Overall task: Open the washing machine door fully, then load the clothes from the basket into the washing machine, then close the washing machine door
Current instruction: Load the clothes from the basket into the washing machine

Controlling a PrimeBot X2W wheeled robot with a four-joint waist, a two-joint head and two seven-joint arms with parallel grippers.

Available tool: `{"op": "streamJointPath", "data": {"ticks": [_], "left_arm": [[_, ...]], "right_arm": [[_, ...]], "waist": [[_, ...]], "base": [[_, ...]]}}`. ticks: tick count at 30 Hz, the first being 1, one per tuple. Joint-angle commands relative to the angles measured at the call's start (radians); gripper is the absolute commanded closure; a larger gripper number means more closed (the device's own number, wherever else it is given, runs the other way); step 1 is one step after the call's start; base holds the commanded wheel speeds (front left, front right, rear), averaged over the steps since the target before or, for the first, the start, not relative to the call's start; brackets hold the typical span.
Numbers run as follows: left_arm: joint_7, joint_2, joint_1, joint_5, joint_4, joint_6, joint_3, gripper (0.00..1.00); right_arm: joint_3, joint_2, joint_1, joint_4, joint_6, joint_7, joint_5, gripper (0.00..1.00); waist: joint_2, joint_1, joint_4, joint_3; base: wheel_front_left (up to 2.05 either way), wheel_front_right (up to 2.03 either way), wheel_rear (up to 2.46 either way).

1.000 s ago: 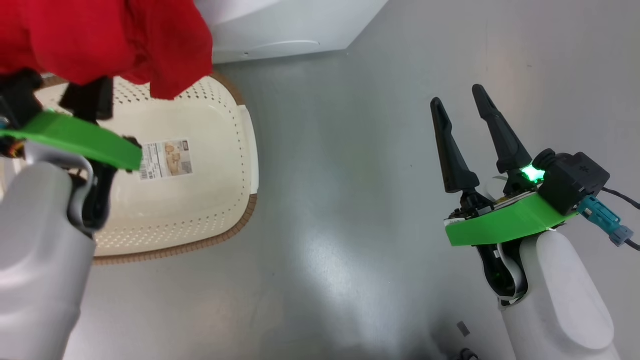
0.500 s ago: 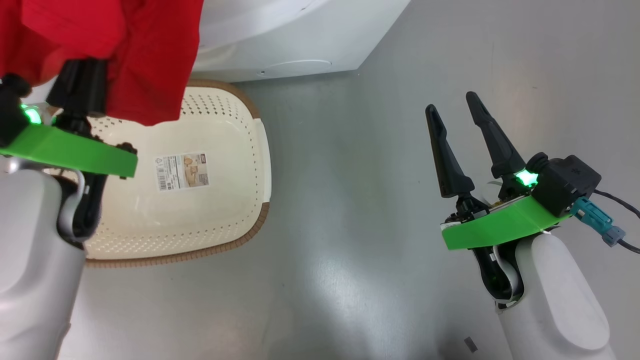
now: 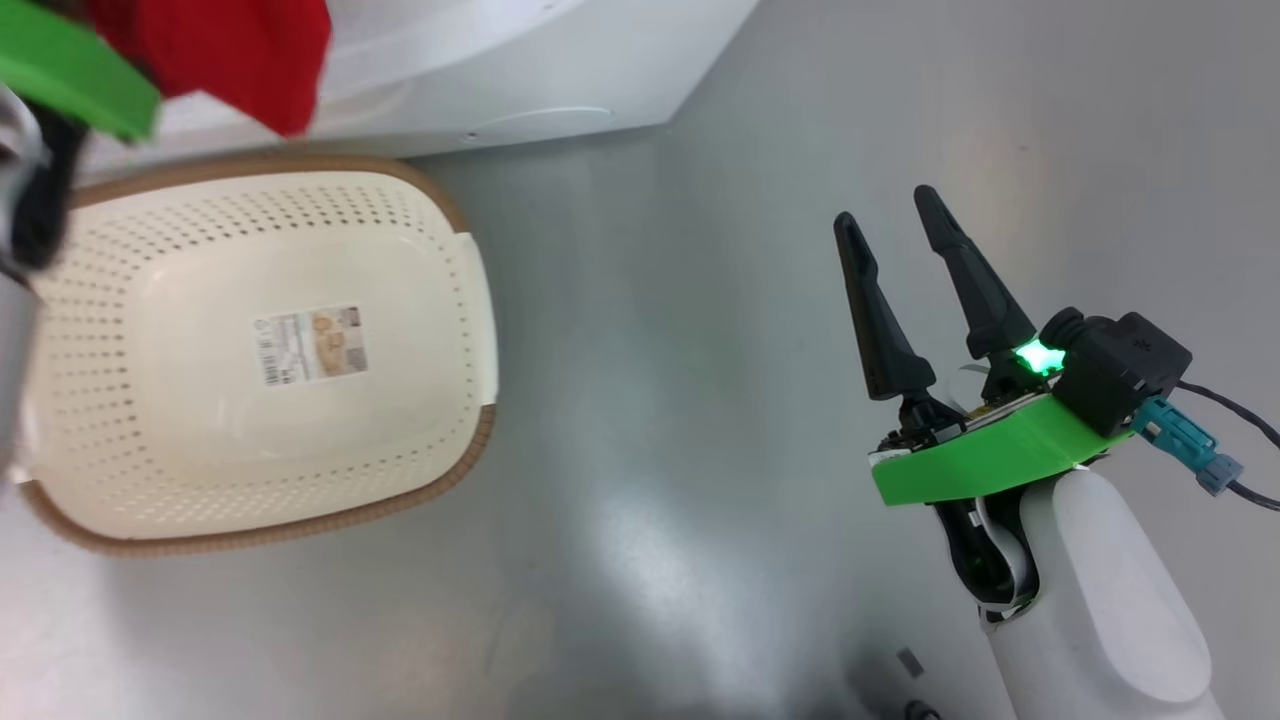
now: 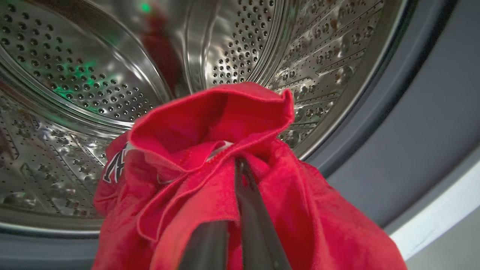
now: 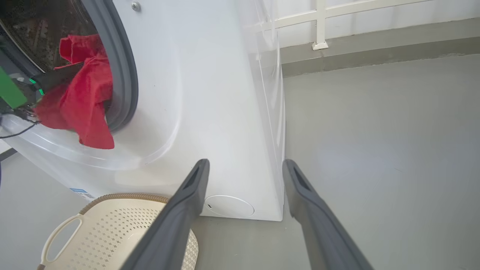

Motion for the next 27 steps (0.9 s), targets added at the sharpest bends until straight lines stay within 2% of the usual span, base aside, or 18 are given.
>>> {"op": "streamJointPath", "data": {"ticks": [1,6,10,14,17,18,19,27], "left_arm": [[0.008,0.061,-0.082,0.000,0.031,-0.003,0.003,1.00],[0.009,0.087,-0.241,0.003,0.155,-0.003,-0.045,1.00],[-0.049,0.106,-0.352,0.031,0.219,-0.003,-0.067,1.00],[-0.082,0.109,-0.421,0.084,0.207,0.011,-0.031,1.00],[-0.083,0.100,-0.403,0.105,0.187,0.014,0.015,1.00],[-0.083,0.092,-0.388,0.105,0.202,0.013,0.020,0.53],[-0.083,0.085,-0.377,0.106,0.217,0.011,0.022,0.00],[-0.084,0.038,-0.336,0.098,0.294,0.001,0.022,0.00]], "right_arm": [[0.026,0.009,0.029,-0.031,0.002,-0.005,0.020,0.00],[0.032,0.009,0.038,-0.047,0.002,-0.005,0.042,0.00],[0.036,0.009,0.045,-0.059,0.002,-0.005,0.056,0.00],[0.034,0.009,0.047,-0.070,0.002,-0.005,0.063,0.00],[0.034,0.009,0.045,-0.070,0.002,-0.005,0.063,0.00],[0.035,0.009,0.044,-0.069,0.002,-0.005,0.062,0.00],[0.036,0.009,0.043,-0.067,0.002,-0.005,0.061,0.00],[0.035,0.009,0.030,-0.056,0.002,-0.005,0.046,0.00]], "waist": [[0.0000,0.0000,-0.043,0.036],[0.0000,0.0000,-0.099,0.077],[0.0000,0.0000,-0.131,0.103],[0.0000,0.0000,-0.141,0.125],[0.0000,0.0000,-0.137,0.133],[0.0000,0.0000,-0.133,0.132],[0.0000,0.0000,-0.130,0.130],[0.0000,0.0000,-0.094,0.110]], "base": [[0.00,0.00,0.00],[0.00,0.00,0.00],[0.00,0.00,0.00],[0.00,0.00,0.00],[0.00,0.00,0.00],[0.00,0.00,0.00],[0.00,0.00,0.00],[0.00,0.00,0.00]]}}
